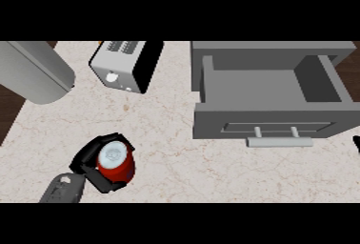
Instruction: Pick up the can, place it into the drawer and close the drawer
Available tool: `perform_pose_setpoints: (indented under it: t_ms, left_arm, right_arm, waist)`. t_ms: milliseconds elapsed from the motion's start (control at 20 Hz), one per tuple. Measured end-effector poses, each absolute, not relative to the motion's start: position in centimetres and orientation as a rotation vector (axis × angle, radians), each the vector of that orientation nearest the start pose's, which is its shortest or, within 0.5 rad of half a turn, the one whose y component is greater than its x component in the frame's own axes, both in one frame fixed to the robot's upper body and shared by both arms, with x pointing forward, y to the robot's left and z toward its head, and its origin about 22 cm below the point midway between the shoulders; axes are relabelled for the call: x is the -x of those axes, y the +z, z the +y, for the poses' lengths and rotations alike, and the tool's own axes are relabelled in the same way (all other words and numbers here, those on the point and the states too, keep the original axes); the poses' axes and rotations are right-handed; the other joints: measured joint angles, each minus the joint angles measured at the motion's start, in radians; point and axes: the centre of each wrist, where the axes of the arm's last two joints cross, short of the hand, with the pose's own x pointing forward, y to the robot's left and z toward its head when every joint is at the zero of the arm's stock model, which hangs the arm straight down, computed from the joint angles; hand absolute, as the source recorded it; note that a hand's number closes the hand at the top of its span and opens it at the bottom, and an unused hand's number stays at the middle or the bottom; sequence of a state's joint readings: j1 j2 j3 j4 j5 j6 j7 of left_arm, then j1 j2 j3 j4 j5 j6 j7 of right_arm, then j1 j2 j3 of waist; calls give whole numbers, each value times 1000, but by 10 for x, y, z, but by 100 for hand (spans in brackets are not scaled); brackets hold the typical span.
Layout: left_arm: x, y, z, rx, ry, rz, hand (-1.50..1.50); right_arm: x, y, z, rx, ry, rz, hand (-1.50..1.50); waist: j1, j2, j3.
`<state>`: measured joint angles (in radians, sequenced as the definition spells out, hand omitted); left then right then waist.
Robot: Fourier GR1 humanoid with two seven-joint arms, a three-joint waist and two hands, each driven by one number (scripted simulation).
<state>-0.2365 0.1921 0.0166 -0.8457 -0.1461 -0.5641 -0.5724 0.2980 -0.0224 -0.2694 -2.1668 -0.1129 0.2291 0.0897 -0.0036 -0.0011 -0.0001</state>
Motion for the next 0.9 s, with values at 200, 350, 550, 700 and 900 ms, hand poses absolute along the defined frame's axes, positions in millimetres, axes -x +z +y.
perform_pose_setpoints:
  t_ms: [200,350,550,700,900]
  left_arm:
    - [-270,-89,279,473,-459,-1509,150]
    - [-277,-84,281,352,-308,-1563,150]
    - [-280,-81,290,115,-41,-1621,150]
    - [-291,-73,283,23,51,-1650,150]
    - [-303,-46,268,-9,77,-1667,150]
  right_arm:
    - [-143,92,-303,165,-21,-1813,-150]
    - [-144,90,-306,165,-24,-1813,-150]
    - [-143,92,-306,180,-27,-1817,-150]
    - [-144,92,-304,166,-30,-1821,-150]
    - [-142,94,-302,180,-30,-1818,-150]
  waist:
    - [2,0,0]
    - [5,0,1]
    - [10,-1,1]
    - [5,0,0]
    - [3,0,0]
